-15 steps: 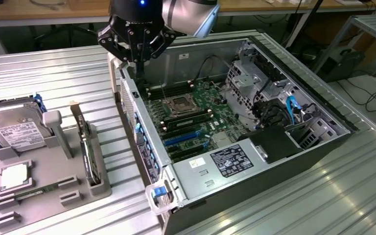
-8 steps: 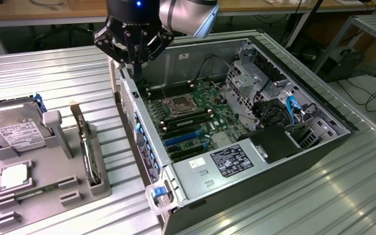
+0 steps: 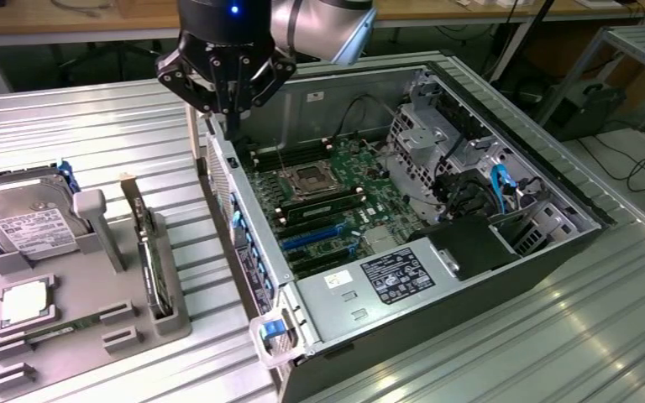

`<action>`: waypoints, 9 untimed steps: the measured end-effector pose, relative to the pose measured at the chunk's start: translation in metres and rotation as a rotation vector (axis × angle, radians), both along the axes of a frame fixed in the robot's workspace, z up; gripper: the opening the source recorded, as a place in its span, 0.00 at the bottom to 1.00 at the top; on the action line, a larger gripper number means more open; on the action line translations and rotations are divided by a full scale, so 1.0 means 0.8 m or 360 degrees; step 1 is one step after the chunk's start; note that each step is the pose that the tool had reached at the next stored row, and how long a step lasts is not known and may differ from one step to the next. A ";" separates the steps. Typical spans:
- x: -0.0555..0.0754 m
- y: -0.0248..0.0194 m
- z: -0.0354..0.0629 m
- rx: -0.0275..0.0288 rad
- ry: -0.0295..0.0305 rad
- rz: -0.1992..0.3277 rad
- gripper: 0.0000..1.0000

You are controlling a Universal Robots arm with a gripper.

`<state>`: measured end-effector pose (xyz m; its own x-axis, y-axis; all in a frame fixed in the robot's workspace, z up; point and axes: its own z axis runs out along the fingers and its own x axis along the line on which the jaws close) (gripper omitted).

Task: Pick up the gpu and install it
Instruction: 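Reach for the gpu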

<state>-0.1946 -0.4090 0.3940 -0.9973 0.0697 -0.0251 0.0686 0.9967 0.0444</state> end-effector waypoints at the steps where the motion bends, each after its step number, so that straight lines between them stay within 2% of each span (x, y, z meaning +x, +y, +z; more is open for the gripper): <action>1: 0.000 -0.0003 0.000 0.00000 -0.00001 0.0001 0.11; 5: -0.008 -0.0046 0.000 0.00001 0.00000 0.0009 0.11; 9: -0.024 -0.0096 0.000 0.00002 0.00000 0.0020 0.11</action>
<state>-0.2138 -0.4167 0.3938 -0.9981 0.0571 -0.0251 0.0559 0.9974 0.0445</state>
